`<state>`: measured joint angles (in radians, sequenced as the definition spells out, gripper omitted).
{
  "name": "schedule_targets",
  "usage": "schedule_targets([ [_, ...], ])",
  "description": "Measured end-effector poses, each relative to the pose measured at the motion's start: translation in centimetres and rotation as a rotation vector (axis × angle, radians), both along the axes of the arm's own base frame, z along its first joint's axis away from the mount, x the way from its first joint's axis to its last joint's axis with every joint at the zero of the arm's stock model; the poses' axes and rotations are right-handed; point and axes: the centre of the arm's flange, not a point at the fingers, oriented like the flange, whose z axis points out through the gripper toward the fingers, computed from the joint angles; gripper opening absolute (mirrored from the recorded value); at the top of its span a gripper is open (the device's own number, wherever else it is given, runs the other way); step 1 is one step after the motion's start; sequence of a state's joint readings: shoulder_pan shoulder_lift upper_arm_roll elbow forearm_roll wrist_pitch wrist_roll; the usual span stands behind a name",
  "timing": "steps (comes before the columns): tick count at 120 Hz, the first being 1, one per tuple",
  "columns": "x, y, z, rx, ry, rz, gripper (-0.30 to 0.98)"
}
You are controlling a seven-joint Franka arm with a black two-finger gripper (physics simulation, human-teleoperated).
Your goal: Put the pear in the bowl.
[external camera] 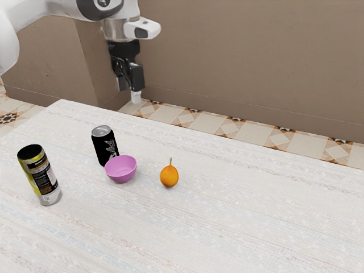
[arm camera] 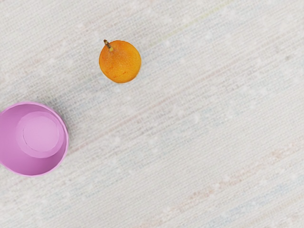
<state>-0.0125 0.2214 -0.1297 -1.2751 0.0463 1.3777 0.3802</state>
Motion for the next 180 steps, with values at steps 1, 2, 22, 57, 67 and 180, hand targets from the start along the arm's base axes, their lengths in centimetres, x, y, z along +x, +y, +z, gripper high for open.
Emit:
schedule_targets([
  [1,0.0,0.0,0.0,-0.001,-0.002,-0.003,0.69],
  [2,0.0,0.0,0.0,-0.001,-0.004,-0.005,0.69],
  [22,0.3,-0.3,-2.0,-0.008,0.017,-0.052,0.69],
  [57,-1.7,-3.4,-9.5,-0.044,0.18,-0.146,0.69],
  [67,-2.2,-4.6,-11.1,-0.064,0.211,-0.17,0.69],
  [180,3.8,-3.5,-28.1,-0.228,0.015,0.1,0.69],
])
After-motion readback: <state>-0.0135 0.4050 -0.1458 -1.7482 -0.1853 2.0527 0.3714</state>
